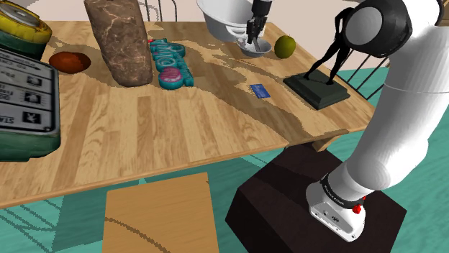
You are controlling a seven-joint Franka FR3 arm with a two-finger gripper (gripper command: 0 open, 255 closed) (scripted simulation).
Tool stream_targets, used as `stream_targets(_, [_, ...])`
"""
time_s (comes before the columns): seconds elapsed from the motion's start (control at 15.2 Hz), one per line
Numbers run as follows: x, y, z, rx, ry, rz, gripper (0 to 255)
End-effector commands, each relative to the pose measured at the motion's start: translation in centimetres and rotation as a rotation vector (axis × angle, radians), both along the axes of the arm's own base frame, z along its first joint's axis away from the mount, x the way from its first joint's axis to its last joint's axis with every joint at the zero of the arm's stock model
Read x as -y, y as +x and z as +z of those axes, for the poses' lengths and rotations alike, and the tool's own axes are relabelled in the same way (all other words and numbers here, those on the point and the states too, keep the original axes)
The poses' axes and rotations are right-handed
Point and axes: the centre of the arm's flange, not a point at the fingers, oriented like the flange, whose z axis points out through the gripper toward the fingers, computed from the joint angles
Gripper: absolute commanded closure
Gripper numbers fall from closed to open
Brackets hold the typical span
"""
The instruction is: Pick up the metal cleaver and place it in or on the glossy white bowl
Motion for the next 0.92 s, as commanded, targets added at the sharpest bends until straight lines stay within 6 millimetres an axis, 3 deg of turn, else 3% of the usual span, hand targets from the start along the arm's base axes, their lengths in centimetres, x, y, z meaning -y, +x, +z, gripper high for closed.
stream_targets(0.0, [0.3,0.2,-0.8,0.012,-0.007,-0.006,255])
stream_targets(0.07, [0.1,0.1,-0.7,0.012,-0.007,-0.006,0])
stream_targets(0.4, [0.3,0.2,-0.9,0.012,-0.007,-0.006,0])
stream_targets(0.66, [0.5,0.0,4.1,0.012,-0.007,-0.006,0])
stream_targets(0.86, [0.5,0.0,4.1,0.012,-0.007,-0.006,0])
